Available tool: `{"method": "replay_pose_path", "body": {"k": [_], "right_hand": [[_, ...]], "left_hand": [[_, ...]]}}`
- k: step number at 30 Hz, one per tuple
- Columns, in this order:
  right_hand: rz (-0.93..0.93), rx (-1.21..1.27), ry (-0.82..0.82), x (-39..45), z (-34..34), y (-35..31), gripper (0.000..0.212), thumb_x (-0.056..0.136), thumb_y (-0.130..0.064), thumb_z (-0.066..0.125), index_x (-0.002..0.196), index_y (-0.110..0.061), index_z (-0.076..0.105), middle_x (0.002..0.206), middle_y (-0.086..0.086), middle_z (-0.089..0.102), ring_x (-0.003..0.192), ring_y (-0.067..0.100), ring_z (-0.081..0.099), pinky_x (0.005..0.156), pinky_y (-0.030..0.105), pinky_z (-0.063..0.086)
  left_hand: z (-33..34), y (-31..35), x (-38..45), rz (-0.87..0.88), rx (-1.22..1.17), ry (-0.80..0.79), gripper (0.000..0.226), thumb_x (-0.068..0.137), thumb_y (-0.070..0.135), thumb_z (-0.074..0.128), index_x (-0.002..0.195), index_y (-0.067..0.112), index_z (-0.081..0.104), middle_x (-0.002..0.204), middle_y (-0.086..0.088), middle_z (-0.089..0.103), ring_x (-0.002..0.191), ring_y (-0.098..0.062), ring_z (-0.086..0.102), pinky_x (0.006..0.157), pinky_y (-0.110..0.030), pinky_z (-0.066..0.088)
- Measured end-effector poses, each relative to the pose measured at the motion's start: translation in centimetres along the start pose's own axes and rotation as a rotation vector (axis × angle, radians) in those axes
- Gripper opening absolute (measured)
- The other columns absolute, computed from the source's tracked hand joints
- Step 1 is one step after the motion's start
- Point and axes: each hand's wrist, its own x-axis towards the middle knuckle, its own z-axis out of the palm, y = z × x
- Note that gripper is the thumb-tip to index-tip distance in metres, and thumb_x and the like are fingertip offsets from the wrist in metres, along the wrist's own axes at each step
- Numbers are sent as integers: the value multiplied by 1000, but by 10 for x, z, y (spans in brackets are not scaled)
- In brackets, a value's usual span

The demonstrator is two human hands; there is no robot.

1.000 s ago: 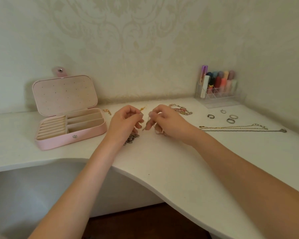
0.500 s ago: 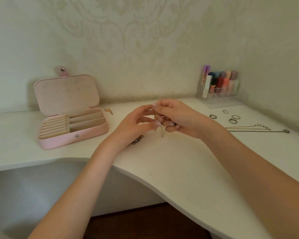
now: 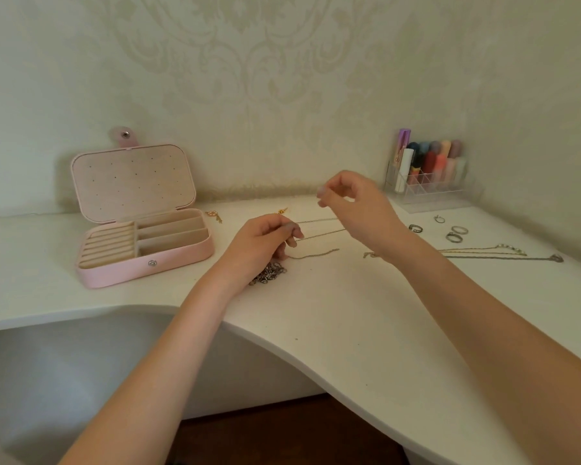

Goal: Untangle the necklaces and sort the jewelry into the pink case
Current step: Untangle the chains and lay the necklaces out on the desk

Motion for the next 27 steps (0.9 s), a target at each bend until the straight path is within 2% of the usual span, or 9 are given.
{"method": "replay_pose_path", "body": {"k": [2, 4, 7, 10, 12, 16, 20, 22, 27], "right_hand": [[120, 147, 67, 4, -4, 3, 9, 92, -22, 56, 89, -15, 57, 84, 0, 62, 52, 6, 52, 43, 12, 34], [315, 419, -6, 7, -12, 4, 3, 92, -15, 57, 91, -14, 54, 81, 3, 56, 47, 6, 48, 40, 15, 33], [494, 707, -316, 7, -24, 10, 19, 90, 4, 55, 105, -8, 54, 83, 7, 58, 63, 9, 54, 52, 15, 43], [565, 790, -387, 4, -31, 20, 26, 89, 14, 48, 107, -3, 57, 98, 15, 66, 81, 15, 68, 69, 17, 56], [518, 774, -356, 5, -32, 24, 26, 88, 16, 48, 105, 0, 58, 102, 18, 67, 88, 19, 70, 75, 21, 58], [175, 289, -216, 8, -35, 28, 24, 84, 10, 60, 103, -5, 61, 101, 18, 70, 97, 22, 68, 85, 26, 56], [124, 231, -121, 7, -40, 29, 20, 86, 8, 59, 104, 0, 58, 87, 19, 71, 78, 15, 72, 70, 19, 57], [140, 317, -69, 5, -46, 27, 16, 87, 8, 58, 102, 1, 58, 80, 14, 70, 67, 12, 71, 64, 19, 57], [235, 820, -14, -3, -70, 27, 18, 86, 2, 61, 100, -8, 55, 85, 12, 72, 73, 14, 68, 69, 19, 56]], "left_hand": [[1, 1, 1, -15, -31, 48, 31, 96, 6, 42, 73, 15, 60, 64, 4, 57, 50, -5, 48, 53, -14, 41], [0, 1, 4, -56, -139, 105, 32, 96, 2, 37, 70, 12, 54, 59, 3, 58, 51, -11, 47, 54, -19, 41], [-1, 0, 8, -91, -285, 179, 33, 96, 1, 32, 68, 11, 47, 50, 4, 57, 53, -18, 46, 54, -24, 41], [-3, -2, 9, -90, -276, 230, 32, 96, 4, 32, 69, 12, 46, 54, 5, 60, 53, -16, 55, 61, -27, 44], [-2, -2, 8, -91, -254, 237, 31, 99, 11, 35, 70, 14, 46, 61, 3, 61, 56, -14, 60, 63, -27, 44], [-2, 2, 3, -97, -294, 212, 31, 99, 19, 43, 69, 13, 44, 59, 2, 55, 50, -15, 55, 57, -25, 42], [-2, 3, -1, -4, -46, 242, 32, 95, 23, 50, 65, 15, 50, 54, 4, 42, 48, -8, 39, 51, -19, 31], [-3, 5, -4, 76, 24, 257, 25, 92, 25, 57, 68, 16, 60, 55, 1, 39, 52, -8, 35, 49, -15, 29], [4, 17, -11, 89, 28, 111, 20, 89, 26, 61, 70, 19, 67, 53, 8, 43, 53, -6, 35, 48, -12, 29]]}}
